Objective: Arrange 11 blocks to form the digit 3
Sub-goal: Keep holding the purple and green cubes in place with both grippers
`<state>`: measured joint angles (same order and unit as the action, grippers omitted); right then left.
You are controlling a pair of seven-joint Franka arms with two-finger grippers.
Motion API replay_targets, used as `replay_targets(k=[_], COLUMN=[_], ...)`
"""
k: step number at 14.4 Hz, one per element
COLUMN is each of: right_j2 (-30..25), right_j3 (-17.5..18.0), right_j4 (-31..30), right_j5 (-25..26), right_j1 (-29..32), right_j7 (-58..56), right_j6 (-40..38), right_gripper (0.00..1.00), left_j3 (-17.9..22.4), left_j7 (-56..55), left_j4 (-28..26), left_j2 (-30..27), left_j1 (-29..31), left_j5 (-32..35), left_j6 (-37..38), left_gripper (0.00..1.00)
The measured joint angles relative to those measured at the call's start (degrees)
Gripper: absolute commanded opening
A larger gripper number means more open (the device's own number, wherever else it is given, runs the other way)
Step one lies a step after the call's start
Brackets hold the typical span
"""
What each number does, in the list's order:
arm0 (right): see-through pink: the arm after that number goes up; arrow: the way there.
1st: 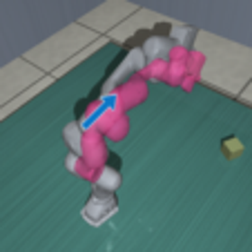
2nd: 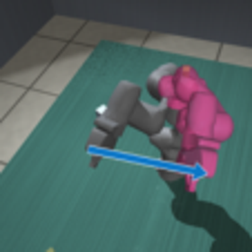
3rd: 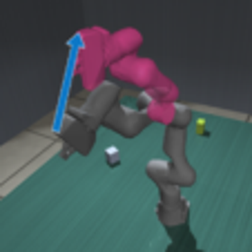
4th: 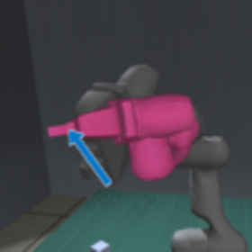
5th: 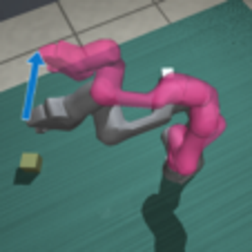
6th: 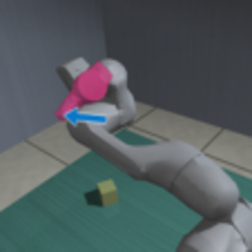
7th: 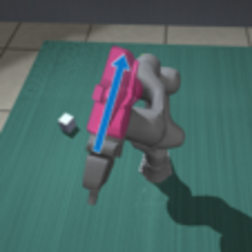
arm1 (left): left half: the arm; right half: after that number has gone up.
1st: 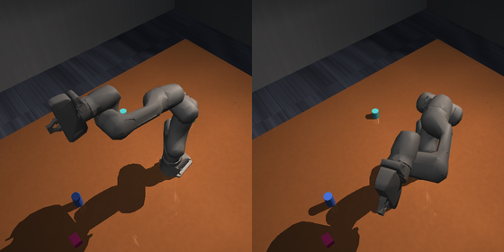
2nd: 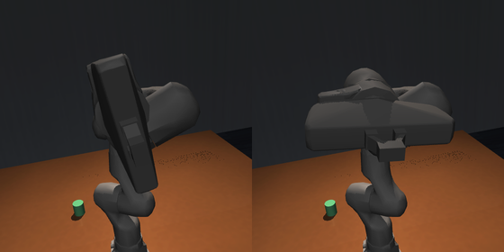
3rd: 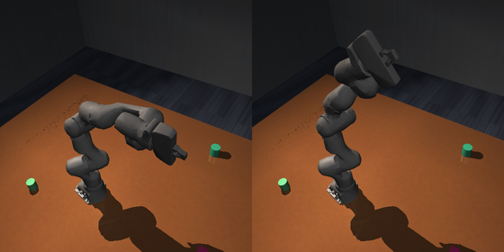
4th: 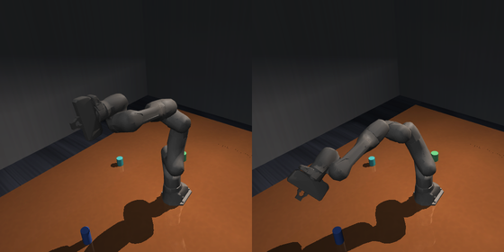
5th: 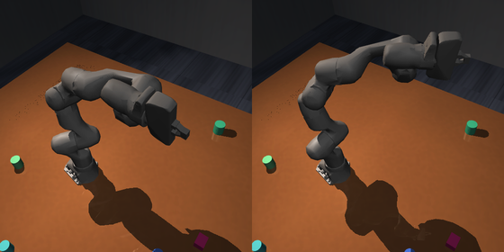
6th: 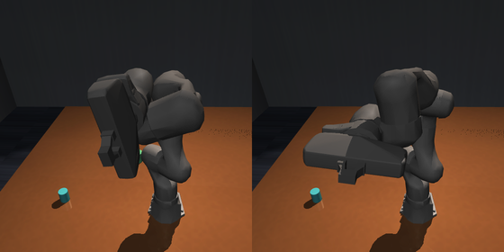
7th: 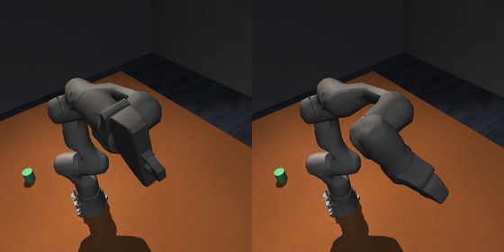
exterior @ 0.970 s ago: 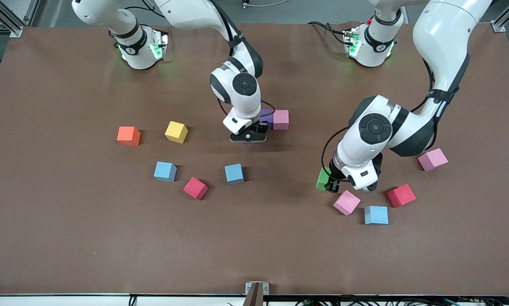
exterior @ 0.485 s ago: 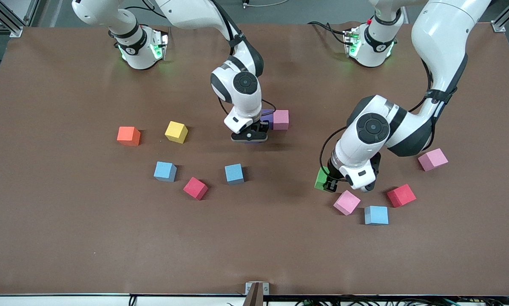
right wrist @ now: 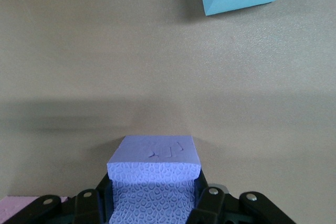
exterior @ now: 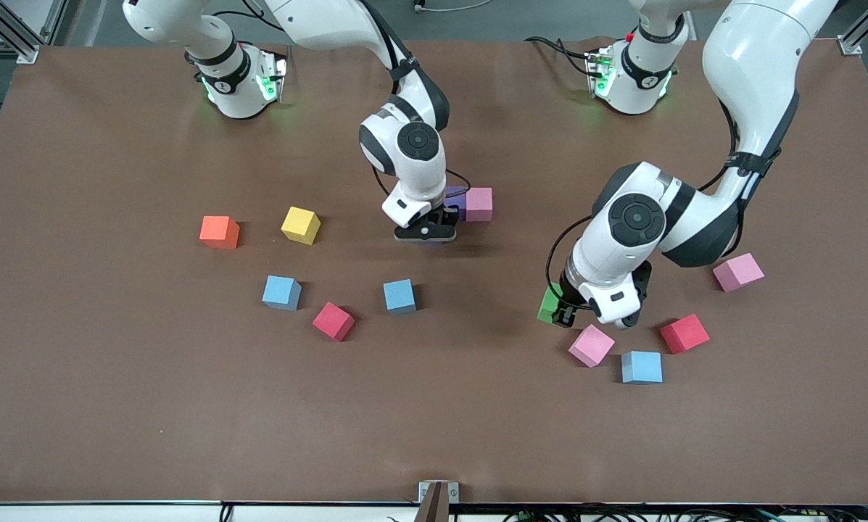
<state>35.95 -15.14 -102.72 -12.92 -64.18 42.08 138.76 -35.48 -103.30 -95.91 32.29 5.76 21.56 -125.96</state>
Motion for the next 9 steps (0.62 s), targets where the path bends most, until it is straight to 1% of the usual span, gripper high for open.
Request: replay_targets(k=[8,9], right_j2=[0.0,0.0], right_j3=[0.0,0.0], right_j4=[0.0,0.0], right_j5=[0.0,0.0], right_j1=[0.0,0.0], right_j7=[0.0,0.0], right_j6=[-0.2,-0.2], right_gripper=[0.02,0.02], left_j3=[-0.2,-0.2], left_j7=[0.0,0.0], left_j4=[1.4,1.4], left_j2=[0.0,0.0], left_j1=[0.0,0.0], left_j5=[0.0,0.0], left_j6=[2.2,2.3], left_gripper=[0.19,0.17])
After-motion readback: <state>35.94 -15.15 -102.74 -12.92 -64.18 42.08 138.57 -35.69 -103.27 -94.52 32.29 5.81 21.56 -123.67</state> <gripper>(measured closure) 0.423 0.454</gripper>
